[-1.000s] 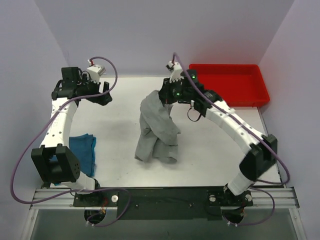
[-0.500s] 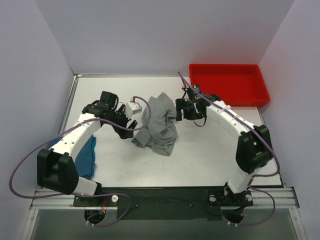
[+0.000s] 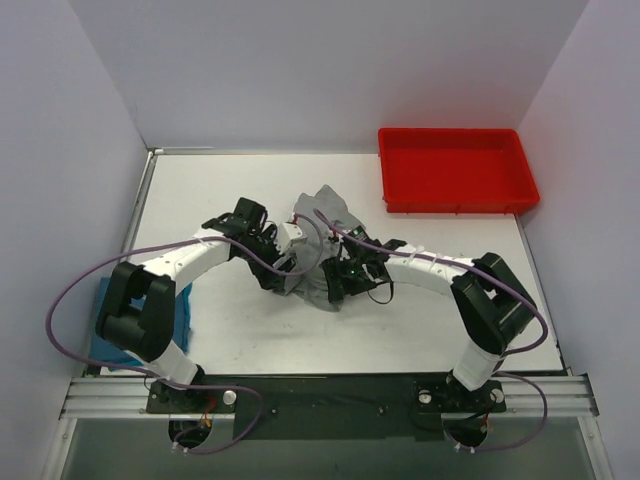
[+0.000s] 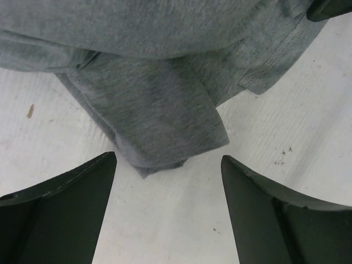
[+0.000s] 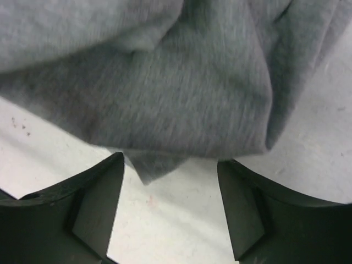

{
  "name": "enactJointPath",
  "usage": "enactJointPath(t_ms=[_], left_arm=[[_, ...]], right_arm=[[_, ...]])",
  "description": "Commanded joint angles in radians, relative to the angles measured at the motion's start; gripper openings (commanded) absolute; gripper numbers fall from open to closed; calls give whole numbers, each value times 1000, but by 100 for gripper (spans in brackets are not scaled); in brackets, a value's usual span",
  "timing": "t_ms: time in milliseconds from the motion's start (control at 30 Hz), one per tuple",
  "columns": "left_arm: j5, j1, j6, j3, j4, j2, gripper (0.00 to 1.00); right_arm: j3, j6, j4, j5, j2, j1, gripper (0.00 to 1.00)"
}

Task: Fold and stack the t-shirts
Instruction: Move the tshirt to the center of the board, then flatten out the tshirt

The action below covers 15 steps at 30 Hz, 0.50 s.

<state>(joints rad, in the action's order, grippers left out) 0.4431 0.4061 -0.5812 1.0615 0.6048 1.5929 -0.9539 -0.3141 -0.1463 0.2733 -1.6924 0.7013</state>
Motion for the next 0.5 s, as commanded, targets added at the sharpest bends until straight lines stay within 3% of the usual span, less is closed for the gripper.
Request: enactJointPath(t_ms=[0, 33, 67, 100, 133, 167, 267, 300, 467], left_arm=[[-23, 40, 14, -26, -132, 53, 88], [-32, 42, 15, -31, -141, 74, 88], [-38, 46, 24, -38, -154, 85, 87], [-55, 46, 32, -41, -161, 96, 82], [-60, 46, 35, -52, -174, 101, 75], [-76, 46, 38, -57, -181, 98, 60], [-69, 36, 44, -61, -197, 82, 24], [-67, 31, 43, -52, -192, 78, 0], [18, -110, 69, 201, -13, 29, 0]], right_arm=[[0, -26, 51, -26, -56, 12, 53], [-6, -29, 36, -29, -61, 13, 46], [-9, -31, 30, -40, -61, 12, 28], [-5, -37, 24, -45, -53, 9, 21], [-3, -42, 22, -45, -29, -2, 6], [3, -60, 21, -42, -15, -20, 0], [6, -91, 14, -26, 86, -68, 0], [-9, -95, -1, -25, 106, -100, 0], [-132, -60, -113, -23, 294, -218, 0]])
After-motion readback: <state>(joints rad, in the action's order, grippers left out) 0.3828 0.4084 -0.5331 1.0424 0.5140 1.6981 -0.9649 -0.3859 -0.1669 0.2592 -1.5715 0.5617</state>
